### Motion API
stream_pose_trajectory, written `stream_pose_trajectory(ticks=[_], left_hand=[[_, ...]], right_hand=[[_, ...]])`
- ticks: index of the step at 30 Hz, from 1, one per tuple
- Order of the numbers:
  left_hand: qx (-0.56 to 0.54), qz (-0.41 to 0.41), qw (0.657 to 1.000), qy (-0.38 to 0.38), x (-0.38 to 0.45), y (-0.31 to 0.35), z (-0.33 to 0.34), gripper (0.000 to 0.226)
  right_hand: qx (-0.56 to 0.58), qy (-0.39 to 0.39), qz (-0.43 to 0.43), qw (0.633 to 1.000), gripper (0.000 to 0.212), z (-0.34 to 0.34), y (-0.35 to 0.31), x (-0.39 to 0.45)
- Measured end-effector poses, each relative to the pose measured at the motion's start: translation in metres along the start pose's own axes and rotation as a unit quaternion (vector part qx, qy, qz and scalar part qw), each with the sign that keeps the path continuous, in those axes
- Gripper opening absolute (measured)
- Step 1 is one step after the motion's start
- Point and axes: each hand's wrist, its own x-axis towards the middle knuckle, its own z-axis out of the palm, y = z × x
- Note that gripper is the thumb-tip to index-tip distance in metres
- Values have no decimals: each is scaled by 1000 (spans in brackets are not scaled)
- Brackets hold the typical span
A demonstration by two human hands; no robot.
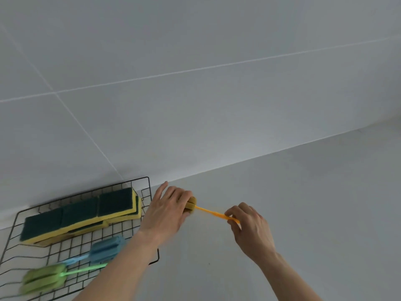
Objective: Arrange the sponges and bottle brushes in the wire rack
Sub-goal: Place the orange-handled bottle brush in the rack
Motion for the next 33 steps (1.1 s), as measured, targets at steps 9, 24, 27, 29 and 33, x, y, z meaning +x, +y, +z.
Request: stream_pose_trajectory(ticks=[9,24,27,29,33], left_hand=[[-12,-100,993,61,-113,-96,-52,43],[-41,-248,968,3,-272,-224,-38,38],[-51,-254,966,-3,-277,-232,-29,38],[-57,-255,965,-1,-278,-236,-23,39],[-67,-251,966,7,-277,-240,-13,40]], right_hand=[[-29,-27,-115,993,24,31,-137,24],[-74,-117,-236,962,43,152,-300,31],[-80,-120,-228,963,44,167,-305,30],[-86,-121,-221,964,44,175,-306,30],[-92,-127,-194,968,44,185,-304,30]])
